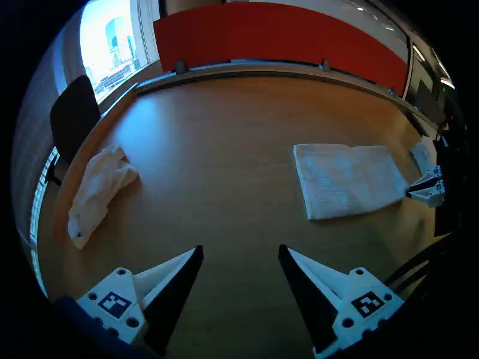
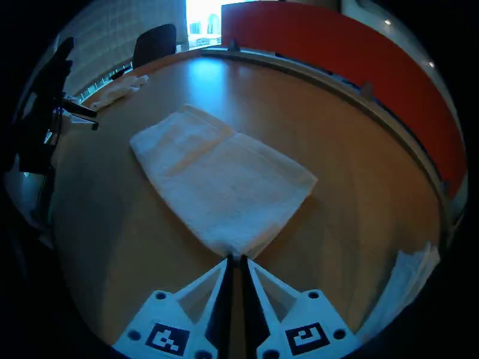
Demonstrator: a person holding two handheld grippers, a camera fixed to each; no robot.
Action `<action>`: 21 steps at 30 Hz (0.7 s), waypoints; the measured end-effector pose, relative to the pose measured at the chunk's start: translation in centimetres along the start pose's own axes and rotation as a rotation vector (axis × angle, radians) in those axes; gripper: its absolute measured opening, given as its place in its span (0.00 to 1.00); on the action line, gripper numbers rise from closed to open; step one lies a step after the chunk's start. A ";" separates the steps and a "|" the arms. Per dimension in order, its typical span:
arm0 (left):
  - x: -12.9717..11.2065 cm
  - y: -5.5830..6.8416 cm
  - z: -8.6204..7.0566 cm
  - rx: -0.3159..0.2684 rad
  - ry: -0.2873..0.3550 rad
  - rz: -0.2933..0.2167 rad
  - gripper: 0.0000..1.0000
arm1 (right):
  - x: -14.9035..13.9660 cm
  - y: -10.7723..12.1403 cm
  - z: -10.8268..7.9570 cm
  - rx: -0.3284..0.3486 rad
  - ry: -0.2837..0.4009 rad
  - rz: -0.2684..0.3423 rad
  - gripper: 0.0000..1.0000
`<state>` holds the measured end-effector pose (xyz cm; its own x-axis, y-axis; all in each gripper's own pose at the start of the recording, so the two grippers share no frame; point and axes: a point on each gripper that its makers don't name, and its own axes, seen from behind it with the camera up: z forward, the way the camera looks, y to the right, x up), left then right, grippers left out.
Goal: Fold towel
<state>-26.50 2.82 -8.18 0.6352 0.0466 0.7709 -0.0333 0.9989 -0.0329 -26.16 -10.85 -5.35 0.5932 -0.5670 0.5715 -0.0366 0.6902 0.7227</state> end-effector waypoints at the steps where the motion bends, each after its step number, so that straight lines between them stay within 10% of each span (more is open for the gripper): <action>1: 0.0 0.0 0.0 0.000 0.000 0.000 0.94 | 0.0 0.0 0.0 -0.002 0.000 -0.002 0.06; 21: 0.3 -0.4 -0.4 0.002 0.012 -0.008 0.93 | 8.5 -0.6 -2.2 -0.051 0.098 -0.151 0.05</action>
<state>-25.99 2.40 -8.17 0.6447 0.0387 0.7634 -0.0300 0.9992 -0.0254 -19.30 -15.11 -1.77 0.6646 -0.6212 0.4153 0.0986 0.6238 0.7754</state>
